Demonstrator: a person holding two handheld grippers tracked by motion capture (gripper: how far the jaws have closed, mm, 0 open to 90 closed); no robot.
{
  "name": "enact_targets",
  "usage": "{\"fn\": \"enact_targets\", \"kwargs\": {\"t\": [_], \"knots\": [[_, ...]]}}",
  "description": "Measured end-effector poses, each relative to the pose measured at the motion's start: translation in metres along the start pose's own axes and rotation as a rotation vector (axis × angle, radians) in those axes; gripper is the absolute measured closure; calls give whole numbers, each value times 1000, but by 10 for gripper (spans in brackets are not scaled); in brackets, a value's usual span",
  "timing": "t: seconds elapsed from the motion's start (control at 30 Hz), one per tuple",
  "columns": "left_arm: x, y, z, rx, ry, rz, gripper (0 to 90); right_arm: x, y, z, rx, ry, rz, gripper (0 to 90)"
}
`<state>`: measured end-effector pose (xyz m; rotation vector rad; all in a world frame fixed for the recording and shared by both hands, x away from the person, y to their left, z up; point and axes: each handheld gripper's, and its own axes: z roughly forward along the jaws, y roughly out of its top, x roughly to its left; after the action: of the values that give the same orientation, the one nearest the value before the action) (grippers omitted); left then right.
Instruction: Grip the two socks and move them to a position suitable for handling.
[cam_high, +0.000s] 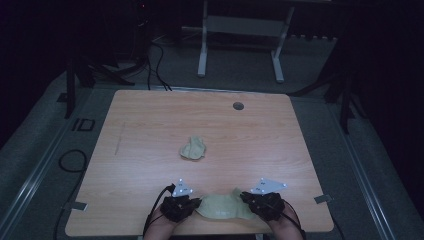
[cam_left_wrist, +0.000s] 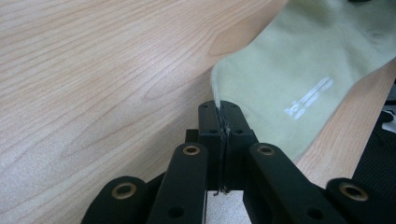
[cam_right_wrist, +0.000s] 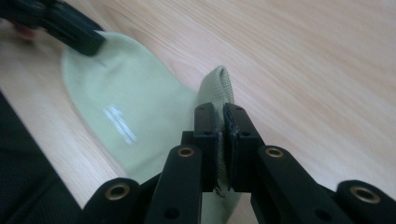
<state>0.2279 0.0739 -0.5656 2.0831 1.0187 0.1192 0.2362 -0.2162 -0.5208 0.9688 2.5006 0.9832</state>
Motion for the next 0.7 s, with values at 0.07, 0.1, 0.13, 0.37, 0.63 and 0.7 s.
{"fn": "enact_targets", "kwargs": {"t": [0.07, 0.1, 0.13, 0.37, 0.63, 0.7], "knots": [[-2, 0, 3, 7, 8, 19, 885, -5, -7, 1, 14, -17, 29, 843], [-2, 0, 4, 11, 2, 20, 884, -7, -10, 3, 25, -21, 40, 842], [-2, 0, 5, 12, 2, 19, 885, -9, -13, 4, 31, -21, 52, 840], [-4, 0, 7, 15, -9, 18, 883, -15, -26, 9, 55, -46, 84, 797], [-4, -2, 6, 3, -28, 26, 781, -19, -32, 11, 83, -68, 102, 688], [-4, -2, 6, 1, -47, 23, 675, -20, -30, 8, 70, -69, 110, 641]]}}
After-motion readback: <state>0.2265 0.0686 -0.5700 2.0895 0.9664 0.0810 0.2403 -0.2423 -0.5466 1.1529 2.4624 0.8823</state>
